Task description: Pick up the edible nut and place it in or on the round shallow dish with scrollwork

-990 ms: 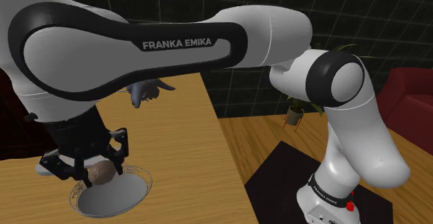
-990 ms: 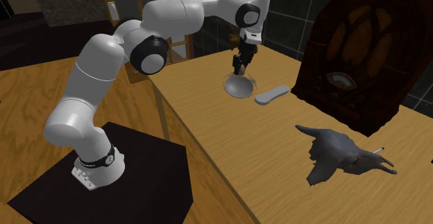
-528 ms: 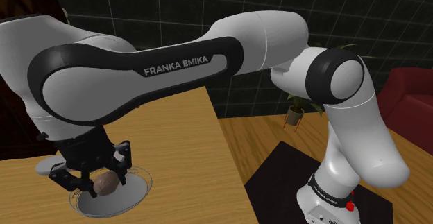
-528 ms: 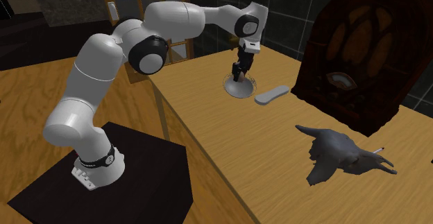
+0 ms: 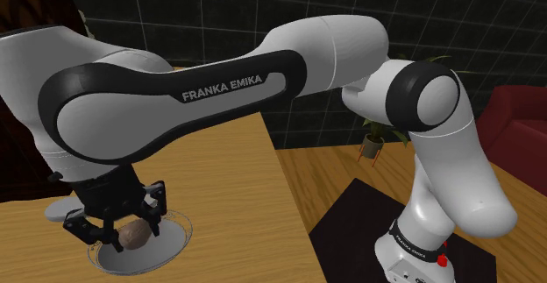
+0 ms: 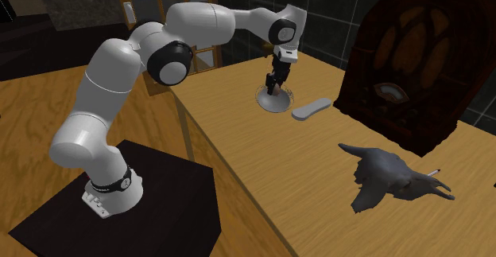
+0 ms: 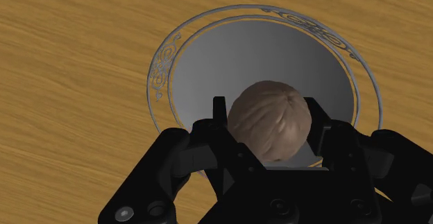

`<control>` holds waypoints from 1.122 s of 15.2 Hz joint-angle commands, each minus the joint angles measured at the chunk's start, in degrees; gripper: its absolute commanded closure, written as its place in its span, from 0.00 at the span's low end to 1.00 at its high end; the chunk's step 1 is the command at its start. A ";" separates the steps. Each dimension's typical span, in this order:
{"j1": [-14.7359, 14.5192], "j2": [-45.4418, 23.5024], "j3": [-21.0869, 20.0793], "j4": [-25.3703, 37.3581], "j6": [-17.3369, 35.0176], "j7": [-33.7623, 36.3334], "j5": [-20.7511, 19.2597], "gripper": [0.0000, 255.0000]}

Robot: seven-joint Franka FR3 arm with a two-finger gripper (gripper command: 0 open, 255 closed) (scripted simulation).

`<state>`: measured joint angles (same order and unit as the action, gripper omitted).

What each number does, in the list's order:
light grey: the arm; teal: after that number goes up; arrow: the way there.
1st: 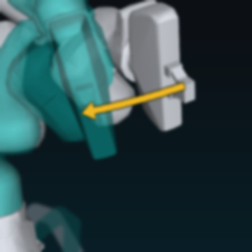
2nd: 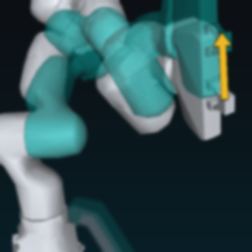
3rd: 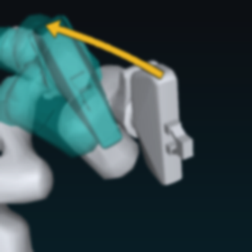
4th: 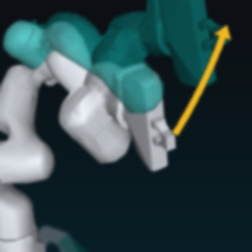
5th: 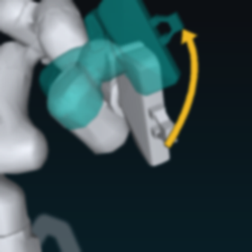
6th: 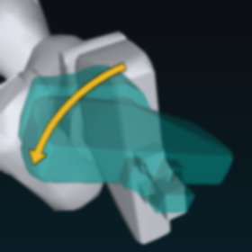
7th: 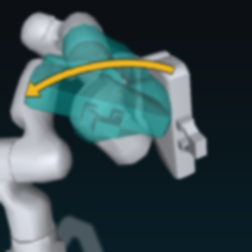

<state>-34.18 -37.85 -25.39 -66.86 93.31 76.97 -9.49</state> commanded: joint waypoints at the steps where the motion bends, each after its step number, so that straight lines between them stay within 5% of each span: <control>1: 0.00 0.00 0.00 0.00 0.01 0.00 0.00 0.00; 6: 0.00 0.00 0.00 0.00 0.01 0.00 0.00 0.00; 10: -2.41 -3.34 0.40 13.21 -9.60 -0.40 -0.77 0.00; 17: -2.43 -3.35 0.42 13.23 -9.60 -0.41 -0.76 0.00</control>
<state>-36.59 -41.18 -24.97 -53.67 83.72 76.56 -10.24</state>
